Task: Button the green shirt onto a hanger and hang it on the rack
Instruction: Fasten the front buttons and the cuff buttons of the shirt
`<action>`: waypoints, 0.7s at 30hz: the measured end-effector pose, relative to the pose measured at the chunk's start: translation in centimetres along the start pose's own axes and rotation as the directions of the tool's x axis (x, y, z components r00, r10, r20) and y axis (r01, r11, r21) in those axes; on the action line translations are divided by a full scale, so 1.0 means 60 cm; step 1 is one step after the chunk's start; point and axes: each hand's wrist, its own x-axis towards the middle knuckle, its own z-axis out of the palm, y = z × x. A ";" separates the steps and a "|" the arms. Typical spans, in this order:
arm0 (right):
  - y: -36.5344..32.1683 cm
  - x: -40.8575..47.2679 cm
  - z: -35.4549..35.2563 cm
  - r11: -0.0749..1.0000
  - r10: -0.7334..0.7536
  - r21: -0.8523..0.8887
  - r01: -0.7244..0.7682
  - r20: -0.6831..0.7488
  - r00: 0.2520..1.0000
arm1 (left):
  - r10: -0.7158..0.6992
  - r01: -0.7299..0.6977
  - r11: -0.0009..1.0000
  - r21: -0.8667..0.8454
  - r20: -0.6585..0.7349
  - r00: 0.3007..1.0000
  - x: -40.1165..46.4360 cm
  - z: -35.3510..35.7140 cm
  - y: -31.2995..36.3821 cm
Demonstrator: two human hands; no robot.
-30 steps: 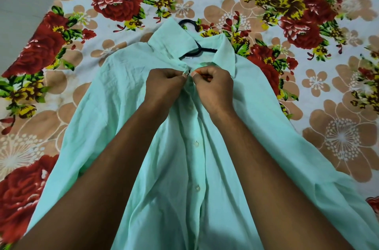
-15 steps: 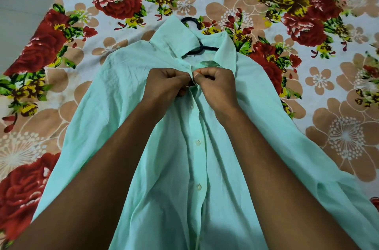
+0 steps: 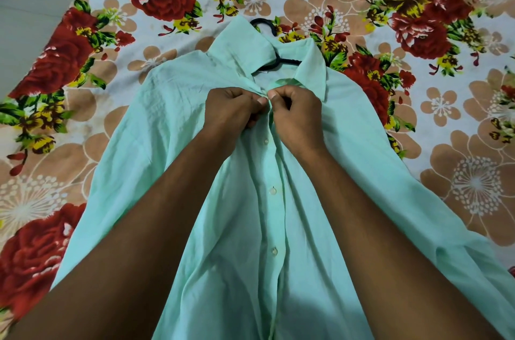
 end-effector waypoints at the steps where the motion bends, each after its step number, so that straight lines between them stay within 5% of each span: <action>1: 0.000 -0.002 0.004 1.000 -0.007 -0.024 0.006 -0.011 1.000 | 0.010 -0.010 1.000 0.009 -0.002 1.000 0.000 0.003 -0.001; 12: 0.001 -0.004 0.015 1.000 0.010 0.011 -0.009 -0.039 0.999 | 0.056 -0.055 0.998 0.023 -0.031 0.998 -0.002 0.006 -0.009; 21: 0.002 -0.010 0.009 0.997 -0.019 -0.074 0.013 -0.082 0.996 | -0.038 0.042 0.998 0.055 -0.060 0.997 -0.004 0.016 -0.002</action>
